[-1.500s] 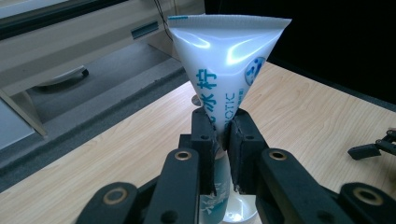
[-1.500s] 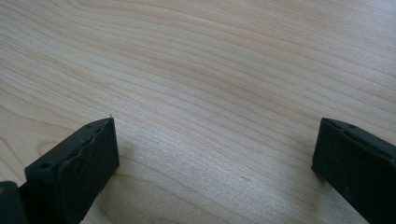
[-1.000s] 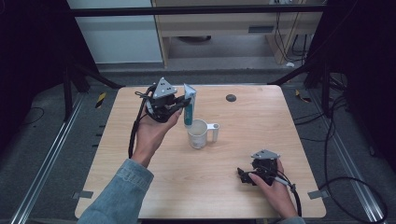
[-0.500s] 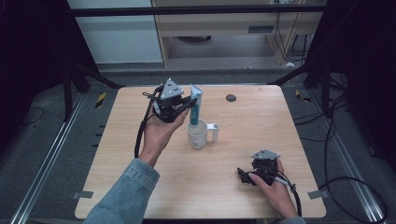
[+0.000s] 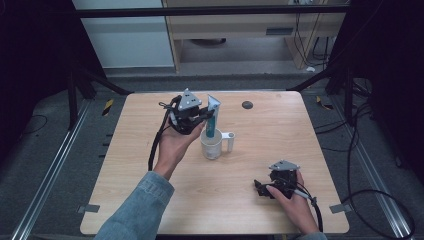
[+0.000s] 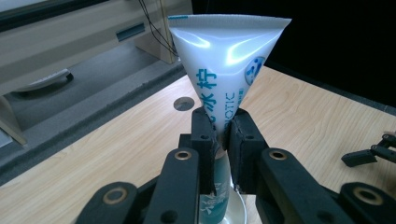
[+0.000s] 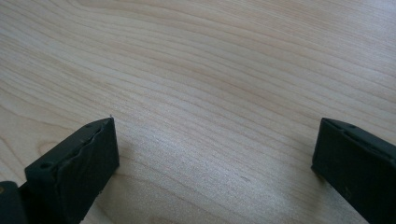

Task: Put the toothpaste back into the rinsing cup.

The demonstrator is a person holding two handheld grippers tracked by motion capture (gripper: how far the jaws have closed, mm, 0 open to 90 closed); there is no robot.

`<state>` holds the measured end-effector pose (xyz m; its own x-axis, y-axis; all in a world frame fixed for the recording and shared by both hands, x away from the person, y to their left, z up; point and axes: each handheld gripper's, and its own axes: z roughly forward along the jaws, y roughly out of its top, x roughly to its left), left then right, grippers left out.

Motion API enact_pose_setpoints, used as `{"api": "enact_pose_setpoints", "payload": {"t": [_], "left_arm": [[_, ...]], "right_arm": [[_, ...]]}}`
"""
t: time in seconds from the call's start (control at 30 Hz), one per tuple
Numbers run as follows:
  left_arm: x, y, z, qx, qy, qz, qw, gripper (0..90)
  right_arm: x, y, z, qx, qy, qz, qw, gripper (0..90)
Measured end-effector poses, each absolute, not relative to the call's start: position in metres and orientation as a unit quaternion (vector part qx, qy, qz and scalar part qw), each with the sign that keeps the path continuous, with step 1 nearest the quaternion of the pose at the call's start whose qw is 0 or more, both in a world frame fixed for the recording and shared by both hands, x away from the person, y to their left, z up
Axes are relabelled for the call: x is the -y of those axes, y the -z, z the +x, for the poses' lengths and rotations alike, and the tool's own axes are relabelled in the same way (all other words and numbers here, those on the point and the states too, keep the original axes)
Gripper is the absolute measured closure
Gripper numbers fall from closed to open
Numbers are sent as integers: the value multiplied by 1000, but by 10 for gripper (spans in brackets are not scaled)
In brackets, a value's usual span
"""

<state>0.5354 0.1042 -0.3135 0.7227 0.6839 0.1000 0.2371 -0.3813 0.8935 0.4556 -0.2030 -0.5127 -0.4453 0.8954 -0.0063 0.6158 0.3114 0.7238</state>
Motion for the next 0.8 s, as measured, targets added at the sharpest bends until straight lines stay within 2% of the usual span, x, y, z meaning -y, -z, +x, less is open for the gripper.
{"api": "enact_pose_setpoints", "payload": {"t": [0.8], "left_arm": [[-99,361,544,-299,-216,815,447,812]], "right_arm": [[203,513,456,-782,-334,483,210,6]]}}
